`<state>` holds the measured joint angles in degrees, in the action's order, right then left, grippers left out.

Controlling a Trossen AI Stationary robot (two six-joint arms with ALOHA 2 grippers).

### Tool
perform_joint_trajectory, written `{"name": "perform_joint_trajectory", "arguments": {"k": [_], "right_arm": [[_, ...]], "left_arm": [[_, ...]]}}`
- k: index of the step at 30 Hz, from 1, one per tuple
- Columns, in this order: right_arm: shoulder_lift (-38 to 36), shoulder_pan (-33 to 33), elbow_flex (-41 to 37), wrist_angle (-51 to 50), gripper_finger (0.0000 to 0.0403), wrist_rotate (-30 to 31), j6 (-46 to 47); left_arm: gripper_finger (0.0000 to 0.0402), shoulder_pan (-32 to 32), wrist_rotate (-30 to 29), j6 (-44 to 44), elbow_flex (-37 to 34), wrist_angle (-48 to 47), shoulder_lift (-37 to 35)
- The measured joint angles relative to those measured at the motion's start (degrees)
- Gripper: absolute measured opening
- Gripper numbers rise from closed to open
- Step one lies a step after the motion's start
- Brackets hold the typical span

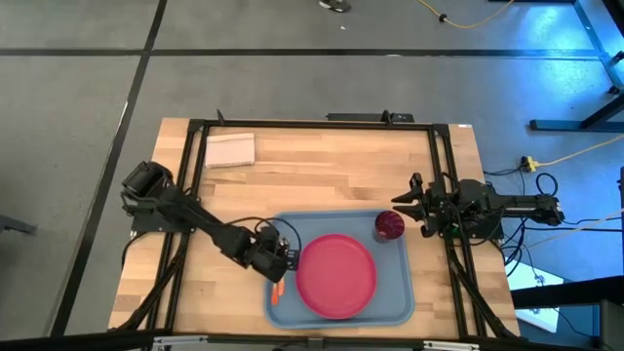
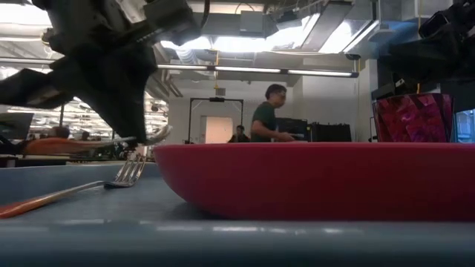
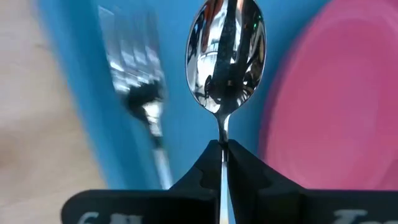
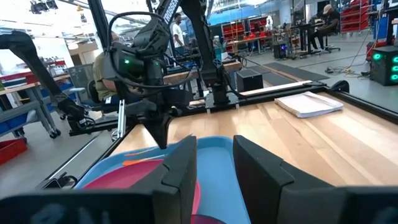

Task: Pick and place plate/cup/fork/spoon on tray
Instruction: Put the orange and silver spoon on the blue tray on the right side of the orange and silver fork

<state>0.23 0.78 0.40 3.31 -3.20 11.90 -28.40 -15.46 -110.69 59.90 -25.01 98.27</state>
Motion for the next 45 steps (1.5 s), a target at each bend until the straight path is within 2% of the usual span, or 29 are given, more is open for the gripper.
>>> {"name": "perform_joint_trajectory", "arguments": {"k": [11,19,36,45], "right_arm": [[0.0,0.0,0.0,-0.9,0.011,0.0,-0.1],[0.0,0.0,0.0,-1.3,0.011,0.1,-0.1],[0.0,0.0,0.0,-1.1,0.011,0.1,0.0],[0.0,0.0,0.0,-1.2,0.011,0.1,0.0]], "left_arm": [[0.0004,-0.5,0.1,-1.1,0.0,5.7,4.4],[0.0008,-0.5,-0.1,-1.6,0.0,5.3,4.6],[0.0055,-0.4,-1.0,-1.7,0.0,5.9,6.5],[0.0054,-0.4,-0.6,-1.2,0.0,5.8,6.5]]}}
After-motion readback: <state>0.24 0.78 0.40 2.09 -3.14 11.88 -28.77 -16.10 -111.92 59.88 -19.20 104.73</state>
